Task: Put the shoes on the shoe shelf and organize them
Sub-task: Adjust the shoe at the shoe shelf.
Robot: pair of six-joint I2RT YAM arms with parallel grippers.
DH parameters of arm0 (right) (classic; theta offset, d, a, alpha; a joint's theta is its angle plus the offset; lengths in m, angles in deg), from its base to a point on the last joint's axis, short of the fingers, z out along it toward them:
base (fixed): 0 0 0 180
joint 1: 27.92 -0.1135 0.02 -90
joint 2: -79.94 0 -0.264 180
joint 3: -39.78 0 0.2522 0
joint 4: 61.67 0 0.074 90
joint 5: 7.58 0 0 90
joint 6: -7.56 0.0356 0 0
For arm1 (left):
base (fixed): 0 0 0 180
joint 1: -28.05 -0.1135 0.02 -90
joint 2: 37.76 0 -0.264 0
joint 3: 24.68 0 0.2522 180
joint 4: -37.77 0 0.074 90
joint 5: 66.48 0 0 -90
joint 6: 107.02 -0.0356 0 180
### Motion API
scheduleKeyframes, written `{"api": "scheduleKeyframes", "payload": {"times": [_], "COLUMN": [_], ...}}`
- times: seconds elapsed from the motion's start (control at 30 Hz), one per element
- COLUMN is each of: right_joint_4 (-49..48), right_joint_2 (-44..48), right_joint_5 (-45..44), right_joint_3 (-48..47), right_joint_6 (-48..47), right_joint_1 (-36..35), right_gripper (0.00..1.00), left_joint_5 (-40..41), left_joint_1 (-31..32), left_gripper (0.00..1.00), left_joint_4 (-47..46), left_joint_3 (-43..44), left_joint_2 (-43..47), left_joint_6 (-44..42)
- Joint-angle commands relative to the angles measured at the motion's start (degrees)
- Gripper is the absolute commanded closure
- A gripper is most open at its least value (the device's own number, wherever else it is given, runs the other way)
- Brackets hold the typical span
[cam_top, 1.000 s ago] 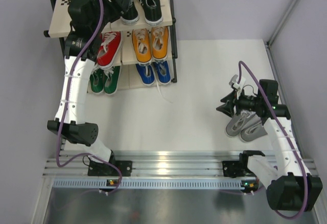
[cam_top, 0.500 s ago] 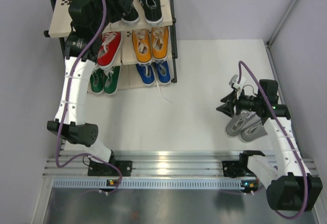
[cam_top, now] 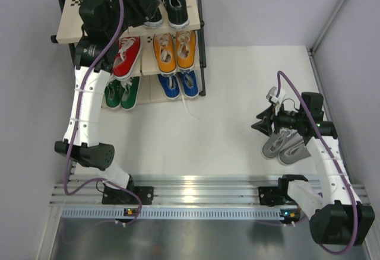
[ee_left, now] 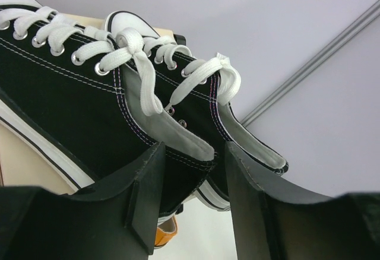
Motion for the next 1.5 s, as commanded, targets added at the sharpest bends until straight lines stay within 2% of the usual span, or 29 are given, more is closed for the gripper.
{"api": "scheduleKeyframes", "payload": {"times": [0.0, 0.27, 0.47, 0.57, 0.6, 0.63, 0.67, 0.7, 0.9, 1.13, 1.3, 1.47], "right_joint_4": [-0.8, -0.9, -0.9, -0.8, -0.7, -0.7, -0.6, -0.6, -0.4, 0.1, 0.4, 0.8], "right_joint_2": [1.0, 1.2, 1.3, 1.4, 1.6, 1.6, 1.6, 1.7, 1.7, 1.6, 1.6, 1.8], "right_joint_5": [1.2, 1.1, 1.2, 1.2, 1.2, 1.1, 1.1, 1.1, 1.2, 1.5, 1.7, 1.7], "right_joint_3": [-0.9, -1.0, -0.9, -1.0, -0.9, -1.0, -1.0, -0.9, -1.1, -1.1, -1.3, -1.5], "right_joint_6": [-1.2, -1.2, -1.3, -1.3, -1.4, -1.4, -1.4, -1.5, -1.7, -2.0, -2.3, -2.4], "right_joint_1": [1.0, 1.1, 1.2, 1.2, 1.2, 1.2, 1.2, 1.2, 1.2, 1.2, 1.3, 1.3], "right_gripper": [0.50, 0.50, 0.50, 0.50, 0.50, 0.50, 0.50, 0.50, 0.50, 0.50, 0.51, 0.51], "left_joint_5": [-3.5, 4.7, 16.8, 20.2, 20.8, 22.6, 23.8, 24.8, 32.4, 35.4, 35.5, 32.1], "left_joint_1": [0.7, 0.6, 0.0, -1.9, -2.4, -3.0, -3.7, -3.9, -4.7, -4.9, -4.9, -4.9], "left_gripper": [0.50, 0.41, 0.44, 0.59, 0.68, 0.90, 0.98, 1.00, 1.00, 1.00, 1.00, 1.00], "left_joint_4": [0.3, 0.2, -1.4, -1.6, -1.7, -1.8, -1.8, -1.8, -1.8, -1.5, -1.1, 0.0], "left_joint_3": [1.7, 4.9, 2.7, 2.6, 2.6, 3.0, 3.3, 3.5, 9.3, 11.6, 12.8, 15.5], "left_joint_2": [1.6, 4.2, 6.3, 4.9, 4.0, 3.5, 2.9, 1.5, -5.9, -11.1, -13.7, -17.1], "left_joint_6": [0.5, -1.2, -0.9, 1.5, 3.1, 3.4, 3.5, 3.5, -1.7, -5.7, -6.5, -5.3]}}
